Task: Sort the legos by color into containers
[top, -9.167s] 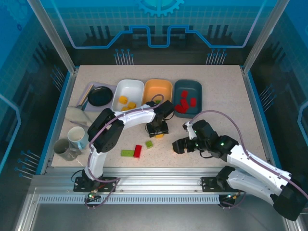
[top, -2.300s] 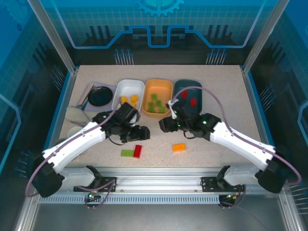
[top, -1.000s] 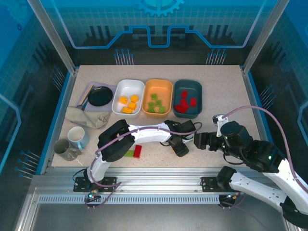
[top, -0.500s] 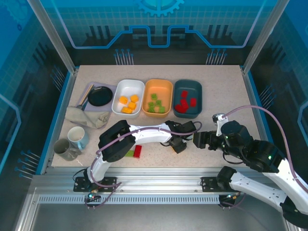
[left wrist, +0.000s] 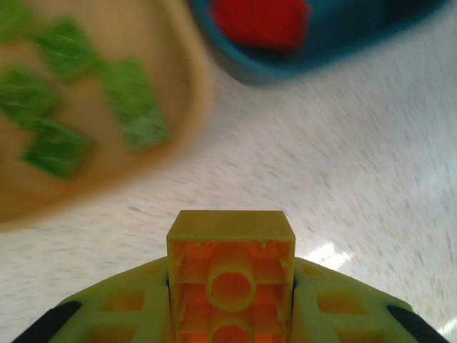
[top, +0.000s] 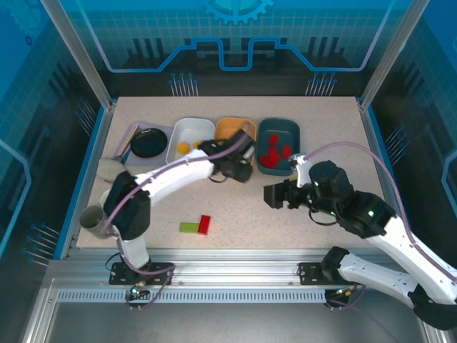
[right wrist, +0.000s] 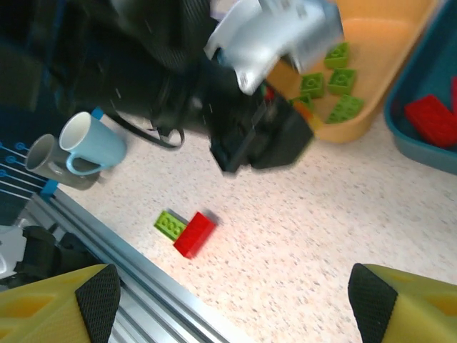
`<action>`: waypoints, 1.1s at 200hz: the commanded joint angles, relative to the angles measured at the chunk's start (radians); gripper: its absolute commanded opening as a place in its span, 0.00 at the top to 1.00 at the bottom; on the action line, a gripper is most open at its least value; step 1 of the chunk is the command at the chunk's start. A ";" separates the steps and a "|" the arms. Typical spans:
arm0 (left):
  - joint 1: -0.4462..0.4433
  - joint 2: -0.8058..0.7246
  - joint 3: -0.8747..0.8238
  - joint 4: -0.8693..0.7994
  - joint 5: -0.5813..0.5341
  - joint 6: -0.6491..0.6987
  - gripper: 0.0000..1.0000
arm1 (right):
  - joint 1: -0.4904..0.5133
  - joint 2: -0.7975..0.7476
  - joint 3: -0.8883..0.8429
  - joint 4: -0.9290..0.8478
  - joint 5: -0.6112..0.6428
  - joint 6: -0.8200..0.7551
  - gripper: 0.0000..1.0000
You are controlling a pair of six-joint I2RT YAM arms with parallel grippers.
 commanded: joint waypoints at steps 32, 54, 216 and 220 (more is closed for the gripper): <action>0.299 0.034 0.071 -0.028 0.078 -0.071 0.78 | -0.116 0.283 0.053 0.395 -0.243 -0.019 0.14; 0.388 0.128 0.161 -0.028 0.069 -0.084 0.78 | -0.135 0.400 0.059 0.584 -0.256 -0.012 0.14; 0.538 0.632 0.639 -0.185 -0.087 -0.068 0.71 | -0.197 0.706 0.196 0.673 -0.301 0.071 0.14; 0.538 0.634 0.639 -0.185 -0.086 -0.071 0.70 | -0.197 0.706 0.200 0.665 -0.302 0.065 0.14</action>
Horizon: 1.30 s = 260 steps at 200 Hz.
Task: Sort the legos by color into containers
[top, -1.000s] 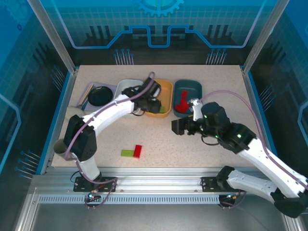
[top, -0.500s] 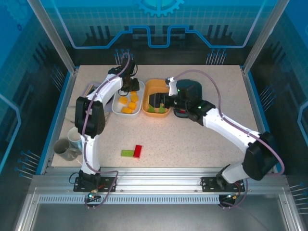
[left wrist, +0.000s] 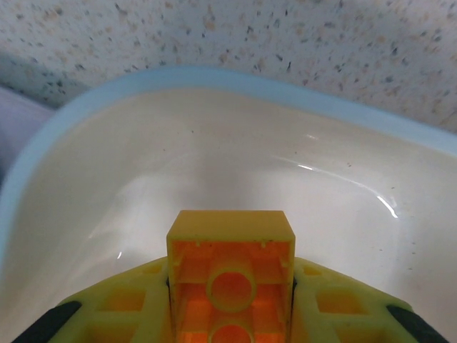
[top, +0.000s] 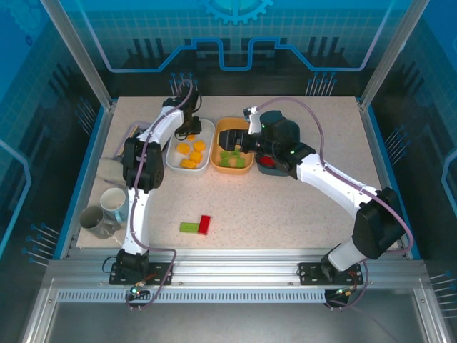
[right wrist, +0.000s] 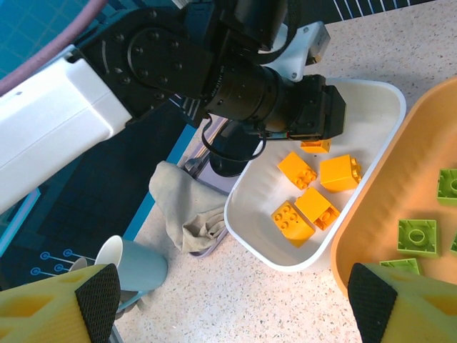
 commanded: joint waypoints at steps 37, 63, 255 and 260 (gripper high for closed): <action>0.002 -0.001 0.023 -0.037 0.015 -0.008 0.57 | -0.010 -0.004 0.024 -0.120 -0.023 -0.070 0.15; -0.004 -0.072 0.019 -0.038 0.034 -0.003 0.46 | 0.011 -0.029 0.022 -0.213 0.016 -0.140 0.15; -0.187 -1.759 -1.285 -0.156 0.345 -0.397 0.09 | 0.535 0.340 0.288 -0.855 0.354 0.551 0.22; -0.187 -1.793 -1.293 -0.173 0.351 -0.405 0.09 | 0.543 0.366 0.305 -0.876 0.349 0.568 0.22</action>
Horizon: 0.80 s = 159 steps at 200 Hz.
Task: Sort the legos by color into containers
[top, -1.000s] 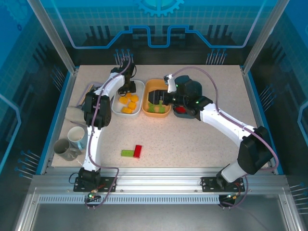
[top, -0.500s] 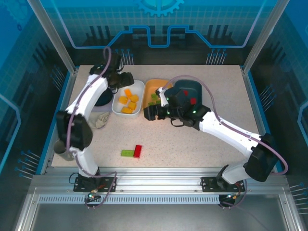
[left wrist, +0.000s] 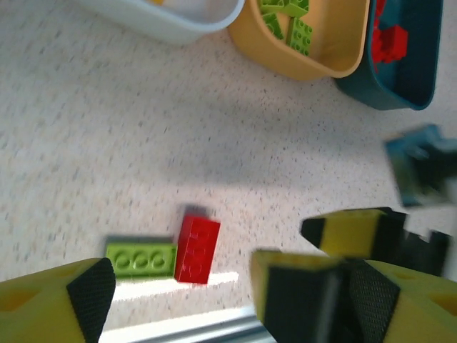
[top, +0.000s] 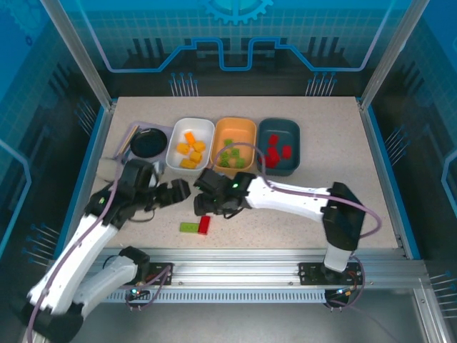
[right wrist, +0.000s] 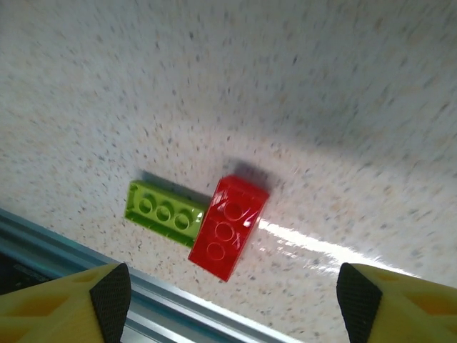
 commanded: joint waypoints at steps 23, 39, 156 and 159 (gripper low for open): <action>-0.003 -0.245 -0.064 -0.181 0.056 -0.109 0.08 | 0.053 0.161 0.112 -0.170 -0.036 0.281 0.22; -0.002 -0.272 -0.055 -0.221 0.066 -0.108 0.08 | 0.059 0.196 0.119 -0.139 -0.048 0.325 0.22; -0.002 -0.343 -0.008 -0.301 0.089 -0.080 0.09 | 0.034 0.356 0.242 -0.154 -0.043 0.439 0.36; -0.003 -0.343 -0.009 -0.299 0.088 -0.082 0.09 | 0.034 0.358 0.243 -0.156 -0.044 0.441 0.37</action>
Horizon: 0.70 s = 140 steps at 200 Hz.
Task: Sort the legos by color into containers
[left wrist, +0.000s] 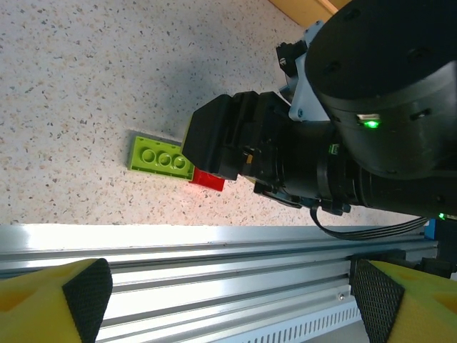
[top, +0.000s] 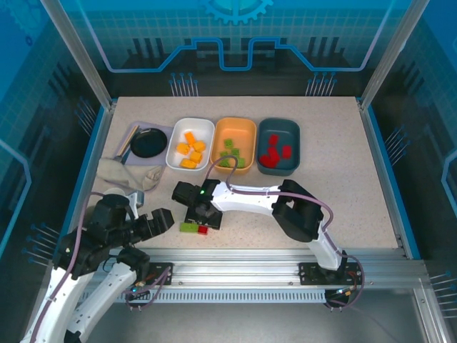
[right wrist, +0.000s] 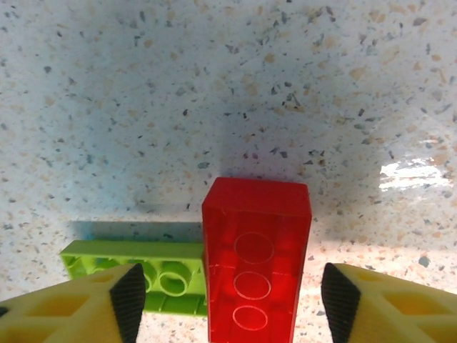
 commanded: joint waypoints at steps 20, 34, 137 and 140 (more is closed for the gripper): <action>-0.002 -0.008 0.020 -0.007 0.032 -0.010 0.09 | -0.017 0.042 0.023 -0.049 -0.012 0.057 0.41; -0.002 -0.008 0.018 -0.002 0.030 -0.016 0.09 | -0.022 0.047 0.020 -0.058 -0.012 0.061 0.46; -0.001 0.034 -0.013 0.098 0.044 -0.040 0.10 | -0.069 -0.007 -0.020 -0.035 0.017 -0.019 0.77; -0.002 0.039 -0.013 0.104 0.044 -0.041 0.10 | -0.073 -0.018 -0.021 -0.044 0.028 -0.028 0.77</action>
